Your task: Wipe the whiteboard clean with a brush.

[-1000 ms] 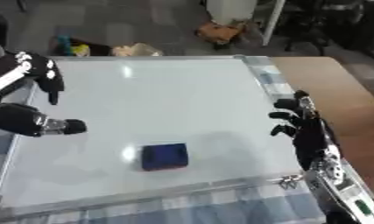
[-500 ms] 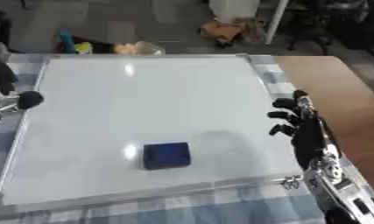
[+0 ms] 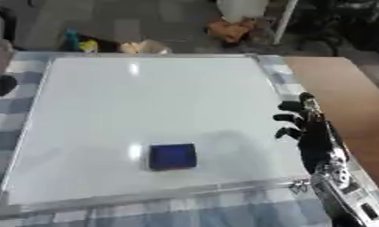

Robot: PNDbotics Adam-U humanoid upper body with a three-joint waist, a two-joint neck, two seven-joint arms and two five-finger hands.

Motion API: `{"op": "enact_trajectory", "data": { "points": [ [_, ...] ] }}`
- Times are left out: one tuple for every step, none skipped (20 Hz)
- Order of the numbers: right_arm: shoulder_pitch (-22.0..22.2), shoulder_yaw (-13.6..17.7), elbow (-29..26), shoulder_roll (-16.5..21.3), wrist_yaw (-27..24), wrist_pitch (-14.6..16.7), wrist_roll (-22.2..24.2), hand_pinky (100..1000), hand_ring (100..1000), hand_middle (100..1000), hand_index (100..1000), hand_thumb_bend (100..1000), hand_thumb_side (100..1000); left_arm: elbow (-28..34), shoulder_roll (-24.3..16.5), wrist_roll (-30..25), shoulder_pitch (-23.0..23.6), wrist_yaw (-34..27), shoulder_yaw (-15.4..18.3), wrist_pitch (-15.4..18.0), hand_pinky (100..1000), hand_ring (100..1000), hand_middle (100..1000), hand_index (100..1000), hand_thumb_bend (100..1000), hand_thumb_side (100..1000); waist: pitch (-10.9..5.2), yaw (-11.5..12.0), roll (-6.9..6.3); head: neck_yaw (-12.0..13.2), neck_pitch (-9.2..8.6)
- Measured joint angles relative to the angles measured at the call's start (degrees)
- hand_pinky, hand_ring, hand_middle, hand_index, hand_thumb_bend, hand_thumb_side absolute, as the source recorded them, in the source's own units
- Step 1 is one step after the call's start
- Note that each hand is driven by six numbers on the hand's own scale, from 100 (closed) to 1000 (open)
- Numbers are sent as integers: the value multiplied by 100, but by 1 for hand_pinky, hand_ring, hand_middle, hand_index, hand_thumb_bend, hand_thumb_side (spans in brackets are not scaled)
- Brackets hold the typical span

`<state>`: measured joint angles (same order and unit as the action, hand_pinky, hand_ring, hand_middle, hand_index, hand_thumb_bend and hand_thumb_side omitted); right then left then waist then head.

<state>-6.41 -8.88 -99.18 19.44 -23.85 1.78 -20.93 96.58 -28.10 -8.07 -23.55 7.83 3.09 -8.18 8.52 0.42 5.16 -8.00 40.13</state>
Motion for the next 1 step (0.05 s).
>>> {"op": "enact_trajectory", "data": {
  "points": [
    [-7,-1,0,0,1,-1,1,348,615,648,652,100,819,-1,8,37,11,-22,0,4,588,501,486,317,794,573,3,3,0,14,-1]
  ]
}}
